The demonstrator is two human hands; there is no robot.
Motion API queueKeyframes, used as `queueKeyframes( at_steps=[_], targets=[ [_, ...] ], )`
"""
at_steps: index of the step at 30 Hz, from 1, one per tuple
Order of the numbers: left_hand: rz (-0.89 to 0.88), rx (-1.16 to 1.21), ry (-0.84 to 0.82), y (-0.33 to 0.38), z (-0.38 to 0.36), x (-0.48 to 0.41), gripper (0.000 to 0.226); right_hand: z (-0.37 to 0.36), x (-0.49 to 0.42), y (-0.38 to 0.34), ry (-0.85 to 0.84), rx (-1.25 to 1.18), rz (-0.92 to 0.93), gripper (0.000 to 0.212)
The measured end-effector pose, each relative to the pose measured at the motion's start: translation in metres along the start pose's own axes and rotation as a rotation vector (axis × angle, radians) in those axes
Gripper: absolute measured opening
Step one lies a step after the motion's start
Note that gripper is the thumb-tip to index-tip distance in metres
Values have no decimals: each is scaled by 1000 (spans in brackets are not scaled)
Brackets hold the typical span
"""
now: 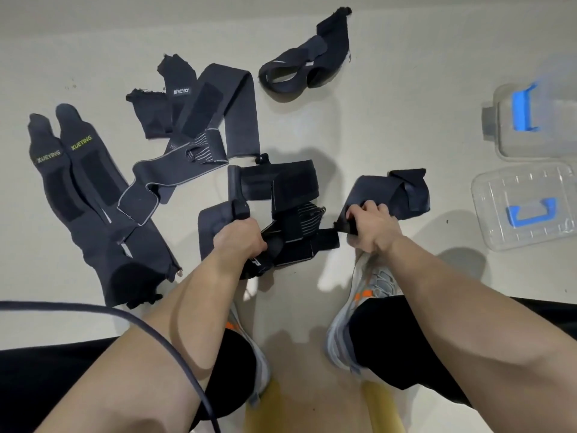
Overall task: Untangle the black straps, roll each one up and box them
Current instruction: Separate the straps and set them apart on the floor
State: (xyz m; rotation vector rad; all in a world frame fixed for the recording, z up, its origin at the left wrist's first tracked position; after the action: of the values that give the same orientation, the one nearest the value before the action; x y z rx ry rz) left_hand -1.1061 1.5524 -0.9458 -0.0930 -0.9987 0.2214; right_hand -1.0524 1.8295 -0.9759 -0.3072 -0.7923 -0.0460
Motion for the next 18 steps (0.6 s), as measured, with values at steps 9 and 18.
queueKeyframes(
  at_steps=[9, 18],
  targets=[
    [-86, 267, -26, -4, 12, 4, 31, 14, 8, 2, 300, -1021, -176, 12],
    [-475, 832, 4, 62, 49, 39, 49, 118, 26, -122, -2, -1180, 308, 7]
  ],
)
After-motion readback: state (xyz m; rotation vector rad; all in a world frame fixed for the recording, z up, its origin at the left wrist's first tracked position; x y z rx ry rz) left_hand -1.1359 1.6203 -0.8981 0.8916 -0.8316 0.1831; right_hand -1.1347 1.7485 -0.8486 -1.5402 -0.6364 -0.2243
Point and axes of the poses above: each hand's wrist, its own x-axis away from the middle knuckle, its own z-axis out of the back of the hand, y = z × x, the point moved 7 cm from there along -x, towards the middle knuckle, and after that the axes turned 12 degrees about z, right-handed, at the moved point
